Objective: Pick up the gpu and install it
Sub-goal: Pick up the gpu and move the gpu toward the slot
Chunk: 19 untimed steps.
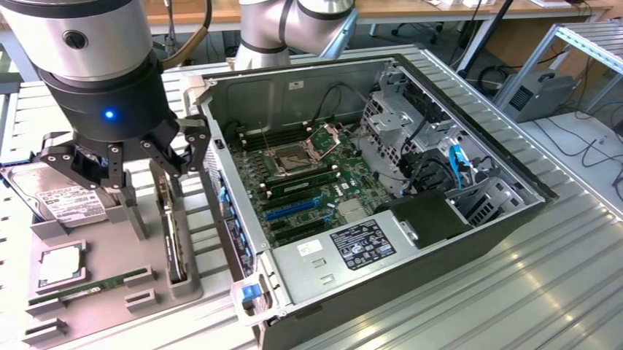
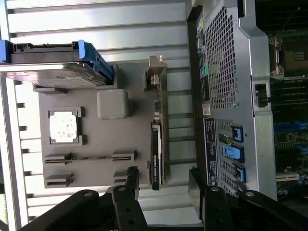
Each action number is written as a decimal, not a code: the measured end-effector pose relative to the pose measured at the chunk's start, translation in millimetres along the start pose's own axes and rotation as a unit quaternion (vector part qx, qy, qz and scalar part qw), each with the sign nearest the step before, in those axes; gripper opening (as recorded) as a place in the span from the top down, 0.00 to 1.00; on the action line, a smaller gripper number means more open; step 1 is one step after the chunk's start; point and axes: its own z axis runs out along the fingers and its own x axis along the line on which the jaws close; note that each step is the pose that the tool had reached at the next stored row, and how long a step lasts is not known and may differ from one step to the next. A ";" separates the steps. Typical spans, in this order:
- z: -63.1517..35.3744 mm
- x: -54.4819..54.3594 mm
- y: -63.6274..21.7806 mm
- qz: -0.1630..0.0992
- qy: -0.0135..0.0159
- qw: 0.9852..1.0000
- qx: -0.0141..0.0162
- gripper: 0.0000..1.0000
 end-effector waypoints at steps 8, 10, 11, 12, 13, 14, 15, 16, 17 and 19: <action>2.0 0.3 3.9 0.000 0.000 1.000 0.000 0.46; 2.5 0.4 4.7 0.000 0.000 1.000 0.000 0.46; 2.9 0.5 5.3 0.000 0.000 1.000 0.000 0.46; 3.1 0.5 5.8 0.000 0.000 1.000 0.000 0.46; 3.3 0.6 6.2 0.000 0.000 1.000 0.000 0.46; 3.5 0.6 6.5 0.000 0.000 1.000 0.000 0.46; 3.8 0.6 6.9 0.000 0.000 1.000 0.000 0.46; 4.0 0.7 7.3 0.000 0.000 1.000 0.000 0.46; 4.2 0.7 7.6 0.000 0.000 1.000 0.000 0.46; 4.6 0.7 8.3 0.000 0.000 1.000 0.000 0.46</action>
